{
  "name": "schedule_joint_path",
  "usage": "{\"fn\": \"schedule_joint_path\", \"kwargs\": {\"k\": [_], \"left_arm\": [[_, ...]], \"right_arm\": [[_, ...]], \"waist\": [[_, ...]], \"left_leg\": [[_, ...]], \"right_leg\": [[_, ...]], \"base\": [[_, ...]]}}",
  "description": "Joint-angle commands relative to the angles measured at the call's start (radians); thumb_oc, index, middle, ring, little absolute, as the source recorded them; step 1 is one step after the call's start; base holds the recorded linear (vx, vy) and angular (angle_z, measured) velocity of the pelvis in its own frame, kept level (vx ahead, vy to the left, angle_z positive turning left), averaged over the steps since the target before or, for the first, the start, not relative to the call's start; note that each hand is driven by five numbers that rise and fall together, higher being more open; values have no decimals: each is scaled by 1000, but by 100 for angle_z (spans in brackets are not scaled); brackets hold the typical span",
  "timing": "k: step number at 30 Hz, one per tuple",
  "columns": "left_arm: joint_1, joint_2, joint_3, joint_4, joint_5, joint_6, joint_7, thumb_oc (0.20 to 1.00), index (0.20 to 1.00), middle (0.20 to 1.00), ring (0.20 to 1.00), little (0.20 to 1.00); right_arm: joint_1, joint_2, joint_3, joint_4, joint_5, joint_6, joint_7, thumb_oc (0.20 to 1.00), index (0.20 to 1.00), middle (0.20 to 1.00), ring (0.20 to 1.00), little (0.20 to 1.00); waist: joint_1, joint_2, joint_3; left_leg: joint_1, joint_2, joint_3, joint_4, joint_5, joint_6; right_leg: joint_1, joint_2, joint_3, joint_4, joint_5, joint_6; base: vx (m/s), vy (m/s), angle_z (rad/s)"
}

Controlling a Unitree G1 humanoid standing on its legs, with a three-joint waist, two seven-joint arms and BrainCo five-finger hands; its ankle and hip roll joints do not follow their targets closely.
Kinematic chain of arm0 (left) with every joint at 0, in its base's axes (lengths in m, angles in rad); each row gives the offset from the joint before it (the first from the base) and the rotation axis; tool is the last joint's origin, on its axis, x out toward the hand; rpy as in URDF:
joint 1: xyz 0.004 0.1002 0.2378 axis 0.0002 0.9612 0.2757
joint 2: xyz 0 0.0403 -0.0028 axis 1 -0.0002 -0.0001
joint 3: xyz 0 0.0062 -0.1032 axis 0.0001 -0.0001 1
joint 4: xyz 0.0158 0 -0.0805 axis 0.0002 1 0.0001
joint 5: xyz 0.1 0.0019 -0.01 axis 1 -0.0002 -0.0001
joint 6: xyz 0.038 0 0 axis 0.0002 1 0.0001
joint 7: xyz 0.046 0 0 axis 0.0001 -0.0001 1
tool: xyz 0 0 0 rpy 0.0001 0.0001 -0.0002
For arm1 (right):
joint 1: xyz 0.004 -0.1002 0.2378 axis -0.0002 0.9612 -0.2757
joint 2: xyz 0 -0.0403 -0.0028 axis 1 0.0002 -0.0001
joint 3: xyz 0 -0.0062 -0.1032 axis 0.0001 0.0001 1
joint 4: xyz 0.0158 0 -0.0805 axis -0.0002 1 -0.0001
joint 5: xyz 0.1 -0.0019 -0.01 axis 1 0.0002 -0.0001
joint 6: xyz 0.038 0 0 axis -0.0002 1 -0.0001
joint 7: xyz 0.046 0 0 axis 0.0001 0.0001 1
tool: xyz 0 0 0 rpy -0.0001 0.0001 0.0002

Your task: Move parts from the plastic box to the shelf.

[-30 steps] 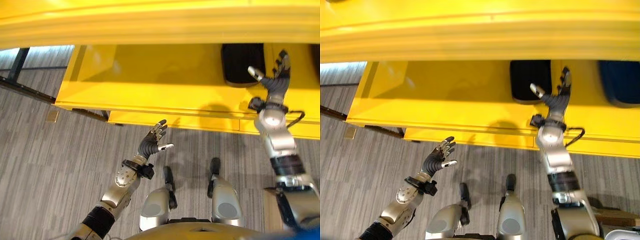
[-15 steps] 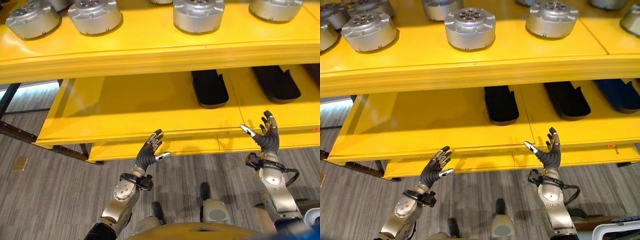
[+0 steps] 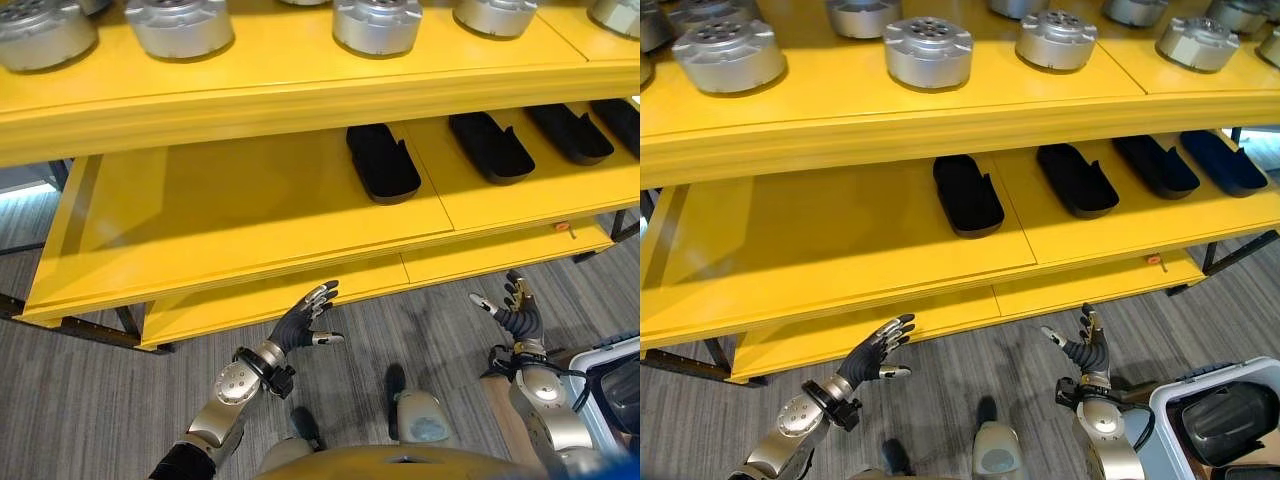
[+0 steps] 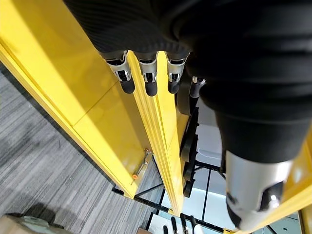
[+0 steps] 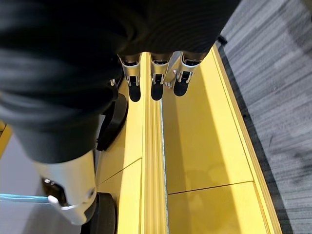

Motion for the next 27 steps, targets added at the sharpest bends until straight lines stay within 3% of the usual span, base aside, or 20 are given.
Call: {"fn": "schedule_joint_path", "kwargs": {"k": [1,4,7,8,9,11,14,20,27], "left_arm": [[-16,29,-20,-41,-21,-53,-15,1000,1000,1000,1000,1000],[-19,29,-22,-29,-21,-56,-20,1000,1000,1000,1000,1000],[-14,26,-22,-13,-43,-68,8,1000,1000,1000,1000,1000],[-11,25,-19,-6,-51,-77,14,1000,1000,1000,1000,1000],[11,17,1,9,-70,-98,25,1000,1000,1000,1000,1000],[25,12,15,12,-70,-110,41,1000,1000,1000,1000,1000],[30,7,37,20,-76,-125,52,1000,1000,1000,1000,1000],[37,0,83,10,-90,-154,62,1000,1000,1000,1000,1000],[54,-18,92,-40,-51,-197,100,1000,1000,1000,1000,1000]], "right_arm": [[-97,-29,-17,-19,12,-30,-53,1000,1000,1000,1000,1000],[-112,-28,-14,-14,6,-20,-67,1000,1000,1000,1000,1000],[-166,-35,9,14,-12,6,-50,1000,1000,1000,1000,1000],[-179,-39,16,22,-21,10,-45,1000,1000,1000,1000,1000],[-206,-69,30,33,-47,19,-30,1000,1000,1000,1000,1000],[-215,-91,38,31,-49,32,-28,1000,1000,1000,1000,1000],[-201,-129,29,18,-38,51,-40,1000,1000,1000,1000,1000],[-139,-169,-20,24,-96,28,-124,1000,1000,1000,1000,1000],[-64,-148,-105,82,-147,-1,-261,1000,1000,1000,1000,1000]], "waist": [[22,20,5],[32,14,-2],[58,2,-15],[66,-1,-14],[94,-10,-17],[107,-15,-16],[102,-23,-13],[57,-26,7],[2,-18,20]], "left_leg": [[-59,-37,31,99,-25,67],[-76,-35,56,113,-32,75],[-132,5,143,153,-18,66],[-151,30,171,177,-10,53],[-191,100,241,228,30,9],[-203,132,269,245,51,-14],[-213,164,278,253,80,-44],[-213,207,285,230,134,-90],[-188,242,276,188,195,-132]], "right_leg": [[69,-85,-6,329,-75,1],[92,-91,-11,348,-76,1],[167,-69,-80,302,-159,-21],[194,-54,-109,250,-202,-34],[272,-12,-195,94,-274,-56],[293,4,-222,32,-264,-59],[298,33,-203,-31,-239,-71],[263,79,-180,-68,-208,-97],[206,132,-164,-44,-210,-138]], "base": [[-167,38,-68],[-116,-95,-99],[-121,-167,-39],[-107,-406,-163],[-122,-444,-184],[-104,-341,-177],[-80,-298,-167],[-87,-272,-35],[-78,-280,-24]]}}
